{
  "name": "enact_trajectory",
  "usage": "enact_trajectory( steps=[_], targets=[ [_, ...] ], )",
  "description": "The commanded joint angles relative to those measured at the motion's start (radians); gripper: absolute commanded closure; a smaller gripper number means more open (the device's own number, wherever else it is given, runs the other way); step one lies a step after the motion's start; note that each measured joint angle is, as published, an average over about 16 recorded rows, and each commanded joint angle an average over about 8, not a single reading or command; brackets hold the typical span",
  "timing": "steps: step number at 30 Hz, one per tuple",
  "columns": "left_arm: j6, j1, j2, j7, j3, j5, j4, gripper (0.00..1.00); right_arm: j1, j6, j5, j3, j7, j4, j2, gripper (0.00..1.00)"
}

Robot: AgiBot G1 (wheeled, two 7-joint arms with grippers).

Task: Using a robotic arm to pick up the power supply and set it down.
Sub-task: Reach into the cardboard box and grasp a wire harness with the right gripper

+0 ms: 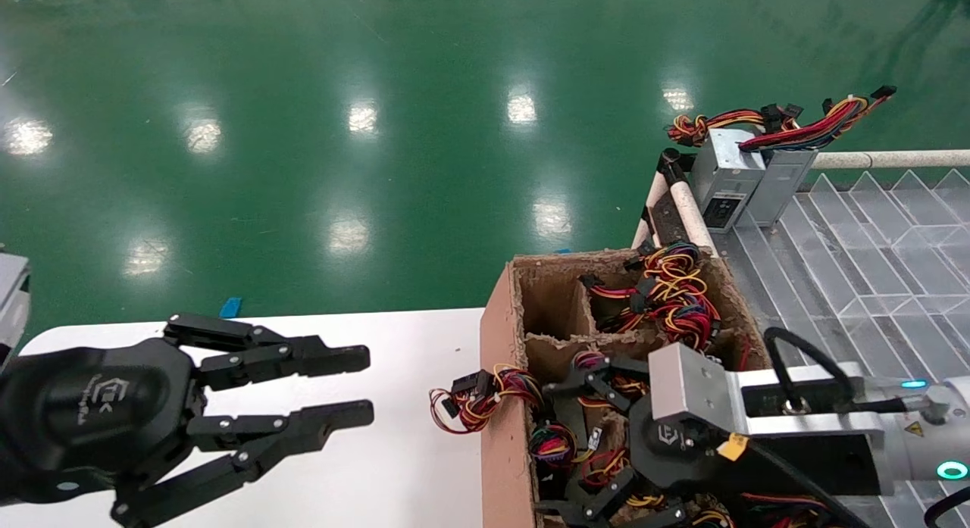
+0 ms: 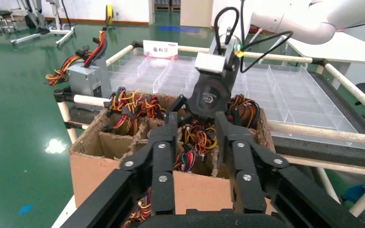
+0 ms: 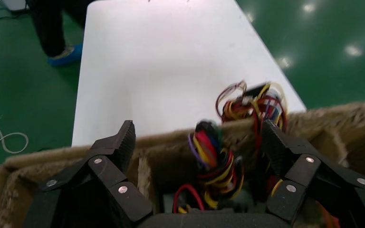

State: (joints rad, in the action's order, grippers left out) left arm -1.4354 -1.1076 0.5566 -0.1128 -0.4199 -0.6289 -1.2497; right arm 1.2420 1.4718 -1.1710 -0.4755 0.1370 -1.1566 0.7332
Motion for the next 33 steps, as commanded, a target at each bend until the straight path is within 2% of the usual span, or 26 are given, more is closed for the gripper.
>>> enact_trajectory(
  steps=[1,13,33],
  targets=[
    [0.000,0.000,0.000,0.000,0.000,0.000,0.000,1.00,0.012,0.015,-0.012,-0.012,-0.005,0.024,0.012,1.00],
    [0.000,0.000,0.000,0.000,0.000,0.000,0.000,1.00,0.044,0.022,-0.057,-0.030,0.005,0.036,0.013,1.00],
    [0.000,0.000,0.000,0.000,0.000,0.000,0.000,1.00,-0.006,-0.005,-0.046,-0.021,0.037,-0.033,-0.025,1.00]
  ],
)
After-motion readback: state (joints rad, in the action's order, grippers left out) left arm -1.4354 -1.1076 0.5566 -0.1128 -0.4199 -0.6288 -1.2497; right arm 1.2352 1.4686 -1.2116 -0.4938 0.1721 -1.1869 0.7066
